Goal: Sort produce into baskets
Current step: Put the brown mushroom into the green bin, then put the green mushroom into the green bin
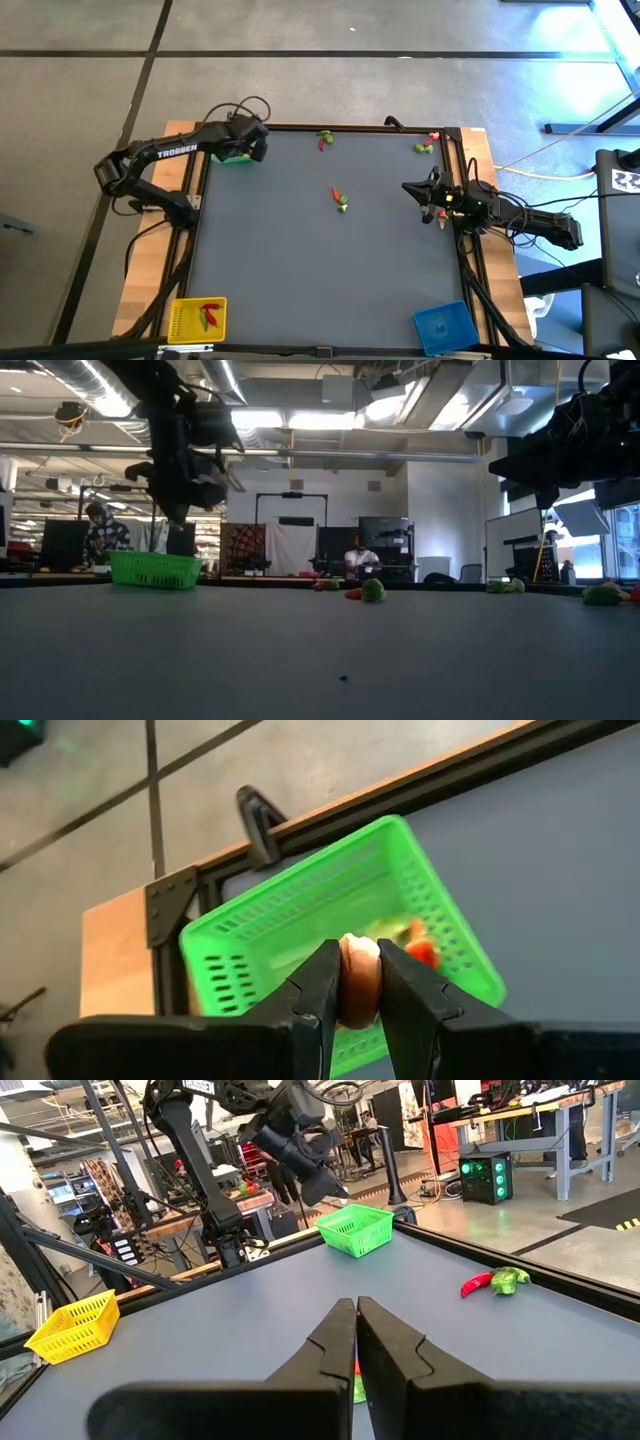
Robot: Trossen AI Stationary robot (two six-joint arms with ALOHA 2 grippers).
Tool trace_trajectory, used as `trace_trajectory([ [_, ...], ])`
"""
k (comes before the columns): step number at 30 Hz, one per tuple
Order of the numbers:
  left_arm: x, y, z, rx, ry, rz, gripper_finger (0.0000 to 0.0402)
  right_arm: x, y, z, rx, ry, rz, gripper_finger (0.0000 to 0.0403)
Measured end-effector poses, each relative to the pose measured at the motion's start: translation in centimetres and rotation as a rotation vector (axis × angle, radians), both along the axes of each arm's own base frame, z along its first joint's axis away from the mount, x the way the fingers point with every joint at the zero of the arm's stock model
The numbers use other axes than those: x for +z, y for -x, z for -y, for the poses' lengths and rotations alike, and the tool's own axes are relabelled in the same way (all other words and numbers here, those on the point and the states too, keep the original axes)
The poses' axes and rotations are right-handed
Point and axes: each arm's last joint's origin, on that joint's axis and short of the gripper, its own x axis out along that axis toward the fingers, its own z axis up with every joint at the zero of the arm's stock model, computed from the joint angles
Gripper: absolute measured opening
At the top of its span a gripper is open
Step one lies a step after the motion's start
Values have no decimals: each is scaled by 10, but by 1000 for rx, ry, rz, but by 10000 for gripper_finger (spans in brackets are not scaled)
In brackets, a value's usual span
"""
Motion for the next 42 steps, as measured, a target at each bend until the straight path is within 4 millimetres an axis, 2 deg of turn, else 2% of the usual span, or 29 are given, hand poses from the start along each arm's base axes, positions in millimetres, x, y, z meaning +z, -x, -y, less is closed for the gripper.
trace_trajectory([
  [11,-1,15,-17,108,-1,9,61,0,0,0,-7,1,-1,17],
  [24,-2,23,-24,152,21,38,62,0,0,0,-8,1,-1,17],
  [27,-2,25,-26,156,45,56,82,0,0,0,-8,2,1,17],
  [32,-3,25,-28,112,86,70,151,0,0,0,-8,2,3,17],
  [35,-2,23,-29,101,76,80,178,0,0,0,-9,2,3,17],
  [38,-1,14,-27,38,78,145,191,0,0,0,-9,2,4,17],
  [42,5,-11,-22,-159,82,305,193,0,0,0,-9,2,5,17],
])
